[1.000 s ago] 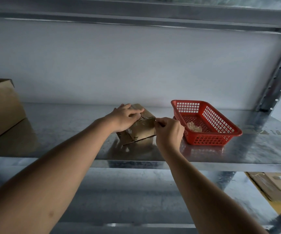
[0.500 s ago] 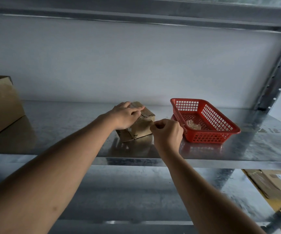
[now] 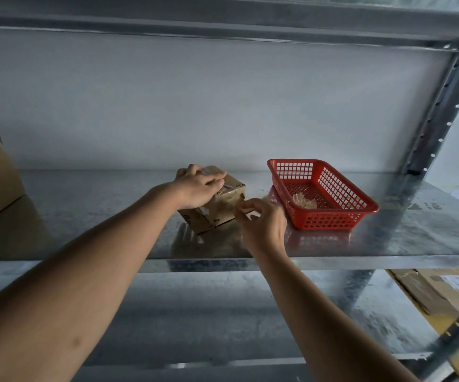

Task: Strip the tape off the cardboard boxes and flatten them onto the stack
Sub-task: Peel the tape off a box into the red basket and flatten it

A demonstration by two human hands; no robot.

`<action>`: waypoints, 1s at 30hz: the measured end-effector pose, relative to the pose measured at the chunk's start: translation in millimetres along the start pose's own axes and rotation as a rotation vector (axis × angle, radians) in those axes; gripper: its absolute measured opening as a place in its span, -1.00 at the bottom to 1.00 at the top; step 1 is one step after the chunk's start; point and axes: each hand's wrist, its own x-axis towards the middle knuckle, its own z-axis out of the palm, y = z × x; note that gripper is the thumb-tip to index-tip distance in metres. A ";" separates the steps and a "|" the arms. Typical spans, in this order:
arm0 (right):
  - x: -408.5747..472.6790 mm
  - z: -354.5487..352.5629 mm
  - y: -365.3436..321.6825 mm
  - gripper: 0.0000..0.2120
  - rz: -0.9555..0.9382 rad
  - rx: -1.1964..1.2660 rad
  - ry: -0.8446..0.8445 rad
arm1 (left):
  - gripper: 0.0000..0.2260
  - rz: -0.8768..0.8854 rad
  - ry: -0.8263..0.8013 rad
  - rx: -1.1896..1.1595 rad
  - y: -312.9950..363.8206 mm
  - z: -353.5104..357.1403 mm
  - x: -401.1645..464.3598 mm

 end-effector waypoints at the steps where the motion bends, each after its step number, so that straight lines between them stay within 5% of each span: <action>1: 1.1 -1.6 -0.1 -0.90 0.003 -0.006 -0.002 | -0.56 -0.001 0.002 -0.005 0.6 0.9 -0.3; 16: 12.6 4.9 -14.3 -0.85 -0.144 0.079 0.100 | -0.57 0.003 0.018 0.010 -3.2 1.3 4.1; 23: 12.6 3.9 -18.1 -0.73 -0.068 0.142 0.118 | -0.56 0.007 0.021 0.040 -3.5 0.3 4.7; 30: -15.4 17.4 -22.9 -0.83 -0.218 0.128 -0.009 | -0.58 -0.027 -0.014 -0.037 1.6 -4.8 6.7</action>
